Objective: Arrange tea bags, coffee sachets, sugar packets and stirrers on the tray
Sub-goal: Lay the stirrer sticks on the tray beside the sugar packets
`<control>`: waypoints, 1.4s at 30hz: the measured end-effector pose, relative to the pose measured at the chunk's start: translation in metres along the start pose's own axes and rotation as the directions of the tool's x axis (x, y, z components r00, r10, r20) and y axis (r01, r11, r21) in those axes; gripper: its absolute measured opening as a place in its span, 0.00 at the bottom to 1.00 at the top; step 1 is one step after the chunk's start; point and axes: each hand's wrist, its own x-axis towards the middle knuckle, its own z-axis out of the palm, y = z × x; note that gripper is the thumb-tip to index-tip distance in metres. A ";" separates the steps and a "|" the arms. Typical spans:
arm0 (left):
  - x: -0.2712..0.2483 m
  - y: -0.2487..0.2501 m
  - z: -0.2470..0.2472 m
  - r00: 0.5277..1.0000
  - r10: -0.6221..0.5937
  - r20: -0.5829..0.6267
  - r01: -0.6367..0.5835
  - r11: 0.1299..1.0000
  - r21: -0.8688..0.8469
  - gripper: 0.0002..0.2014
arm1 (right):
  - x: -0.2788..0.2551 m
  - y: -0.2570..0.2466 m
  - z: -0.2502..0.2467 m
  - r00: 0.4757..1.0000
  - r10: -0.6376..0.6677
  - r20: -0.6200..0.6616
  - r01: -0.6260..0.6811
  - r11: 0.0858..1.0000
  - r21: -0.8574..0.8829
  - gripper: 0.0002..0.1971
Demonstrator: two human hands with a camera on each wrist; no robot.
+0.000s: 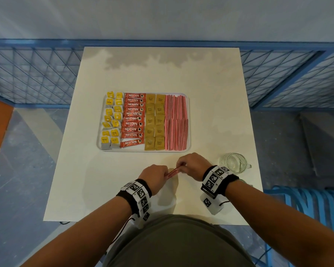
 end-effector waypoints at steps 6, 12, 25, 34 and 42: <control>-0.005 -0.005 -0.007 0.997 0.011 -0.075 -0.032 0.957 -0.288 0.10 | 0.003 -0.005 -0.014 0.994 0.053 -0.099 -0.025 0.966 0.258 0.03; -0.005 -0.005 -0.014 0.997 -0.046 -0.068 0.011 0.896 -0.445 0.08 | 0.007 -0.013 -0.028 0.986 0.041 -0.161 0.024 0.924 0.382 0.03; -0.003 0.004 -0.020 0.998 -0.058 -0.040 0.018 0.765 -0.643 0.09 | 0.005 -0.019 -0.022 0.984 0.052 -0.167 0.047 0.841 0.539 0.06; 0.000 0.006 -0.016 0.997 -0.074 -0.029 0.034 0.730 -0.682 0.11 | 0.007 -0.018 -0.026 0.982 0.075 -0.174 0.028 0.852 0.523 0.10; 0.005 0.008 -0.017 0.997 -0.065 -0.047 0.014 0.714 -0.700 0.09 | 0.012 -0.016 -0.030 0.987 0.067 -0.146 0.011 0.878 0.478 0.13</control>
